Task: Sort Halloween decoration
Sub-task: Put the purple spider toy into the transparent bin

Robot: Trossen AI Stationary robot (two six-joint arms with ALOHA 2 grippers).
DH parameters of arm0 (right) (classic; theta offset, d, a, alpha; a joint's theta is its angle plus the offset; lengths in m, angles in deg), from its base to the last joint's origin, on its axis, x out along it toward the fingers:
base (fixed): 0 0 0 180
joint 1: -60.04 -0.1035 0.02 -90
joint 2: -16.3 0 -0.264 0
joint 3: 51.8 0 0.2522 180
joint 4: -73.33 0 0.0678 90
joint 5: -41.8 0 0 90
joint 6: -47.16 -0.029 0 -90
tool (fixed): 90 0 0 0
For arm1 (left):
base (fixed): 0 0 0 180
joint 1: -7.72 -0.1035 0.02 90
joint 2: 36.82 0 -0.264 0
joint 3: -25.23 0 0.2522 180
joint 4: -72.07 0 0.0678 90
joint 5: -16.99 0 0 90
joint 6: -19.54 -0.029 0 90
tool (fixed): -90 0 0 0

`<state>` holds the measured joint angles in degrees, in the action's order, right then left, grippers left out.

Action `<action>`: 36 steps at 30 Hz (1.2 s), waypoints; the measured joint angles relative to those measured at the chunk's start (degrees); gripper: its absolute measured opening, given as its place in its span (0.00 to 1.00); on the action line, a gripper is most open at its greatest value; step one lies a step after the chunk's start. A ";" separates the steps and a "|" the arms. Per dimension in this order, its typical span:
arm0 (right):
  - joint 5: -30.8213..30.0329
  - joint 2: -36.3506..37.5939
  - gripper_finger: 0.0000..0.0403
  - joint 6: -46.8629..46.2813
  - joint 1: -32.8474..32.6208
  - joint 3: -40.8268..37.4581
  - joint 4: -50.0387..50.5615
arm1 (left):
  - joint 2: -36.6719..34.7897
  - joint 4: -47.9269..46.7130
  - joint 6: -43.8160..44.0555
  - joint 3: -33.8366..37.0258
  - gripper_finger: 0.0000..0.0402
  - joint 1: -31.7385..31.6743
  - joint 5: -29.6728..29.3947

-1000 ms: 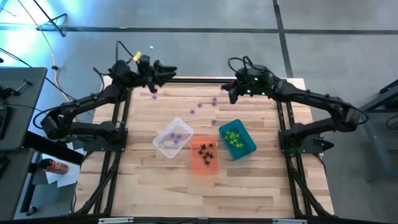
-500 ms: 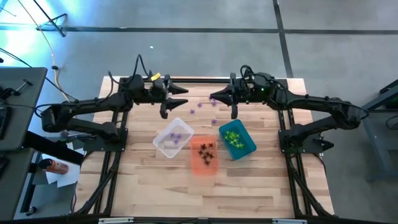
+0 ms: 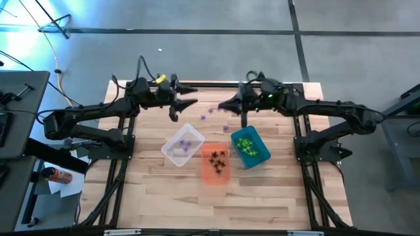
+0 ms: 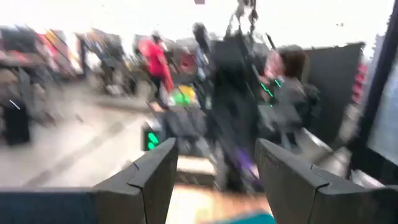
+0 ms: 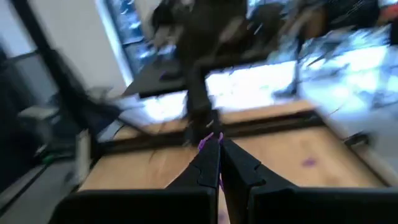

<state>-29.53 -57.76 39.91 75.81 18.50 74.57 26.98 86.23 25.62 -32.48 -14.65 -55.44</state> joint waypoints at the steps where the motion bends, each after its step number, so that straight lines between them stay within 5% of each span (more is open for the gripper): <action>1: 0.89 -1.49 0.00 -0.27 -0.80 0.00 -0.32 | -0.06 1.87 -0.32 -0.02 0.50 -0.37 -1.06; 7: 1.10 -13.93 0.00 -0.31 -5.08 0.00 -4.32 | -0.08 9.75 -0.76 -0.07 0.50 -2.16 -7.86; 16: 0.61 -34.02 0.00 -2.76 -8.04 6.56 -12.49 | -0.08 9.77 2.49 -0.08 0.50 -2.79 -9.00; 27: -8.21 -46.62 0.01 3.06 -9.73 23.70 4.83 | -0.08 9.71 4.79 -0.08 0.50 -2.67 -8.99; 31: -7.80 -46.64 0.09 3.04 -9.79 27.77 11.14 | -0.08 9.69 4.79 -0.08 0.50 -2.67 -8.99; 36: -5.44 -46.64 0.30 2.99 -9.79 31.79 17.30 | -0.08 9.65 4.77 -0.08 0.50 -2.65 -8.99</action>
<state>-34.97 -104.40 42.89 66.02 50.29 91.86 26.90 95.87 30.39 -32.56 -17.30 -64.43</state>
